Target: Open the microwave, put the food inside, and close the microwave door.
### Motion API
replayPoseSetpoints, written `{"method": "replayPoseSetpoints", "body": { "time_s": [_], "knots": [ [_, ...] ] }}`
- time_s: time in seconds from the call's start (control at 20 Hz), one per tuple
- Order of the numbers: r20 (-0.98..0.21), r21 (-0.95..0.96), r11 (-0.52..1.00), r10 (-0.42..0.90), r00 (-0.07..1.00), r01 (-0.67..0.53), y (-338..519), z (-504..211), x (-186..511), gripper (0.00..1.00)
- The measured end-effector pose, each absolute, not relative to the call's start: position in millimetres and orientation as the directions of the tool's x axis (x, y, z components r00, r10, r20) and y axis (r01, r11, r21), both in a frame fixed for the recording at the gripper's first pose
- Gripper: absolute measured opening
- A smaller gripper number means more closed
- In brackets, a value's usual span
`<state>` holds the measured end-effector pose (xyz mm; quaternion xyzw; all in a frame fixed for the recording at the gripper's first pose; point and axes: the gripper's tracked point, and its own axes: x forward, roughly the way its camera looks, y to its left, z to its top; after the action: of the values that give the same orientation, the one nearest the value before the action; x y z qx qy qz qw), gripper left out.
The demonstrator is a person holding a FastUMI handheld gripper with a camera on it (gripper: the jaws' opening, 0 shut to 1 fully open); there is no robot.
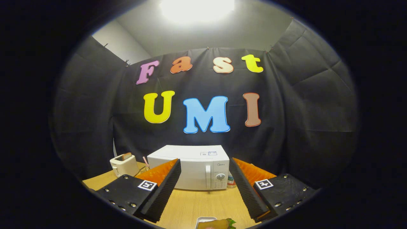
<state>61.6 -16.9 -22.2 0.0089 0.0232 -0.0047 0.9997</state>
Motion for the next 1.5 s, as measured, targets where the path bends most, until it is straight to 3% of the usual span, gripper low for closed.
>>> {"method": "replayPoseSetpoints", "body": {
  "time_s": [0.85, 1.35, 1.5],
  "knots": [
    [-0.320, -0.024, 0.999, 0.038, 0.947, -0.048, -24, -158, 256, 0.97],
    [-0.495, -0.044, 0.998, 0.021, 0.869, -0.049, -31, -239, 297, 0.97],
    [-0.517, -0.041, 0.998, 0.021, 0.856, -0.050, -29, -251, 298, 0.71]
  ]
}}
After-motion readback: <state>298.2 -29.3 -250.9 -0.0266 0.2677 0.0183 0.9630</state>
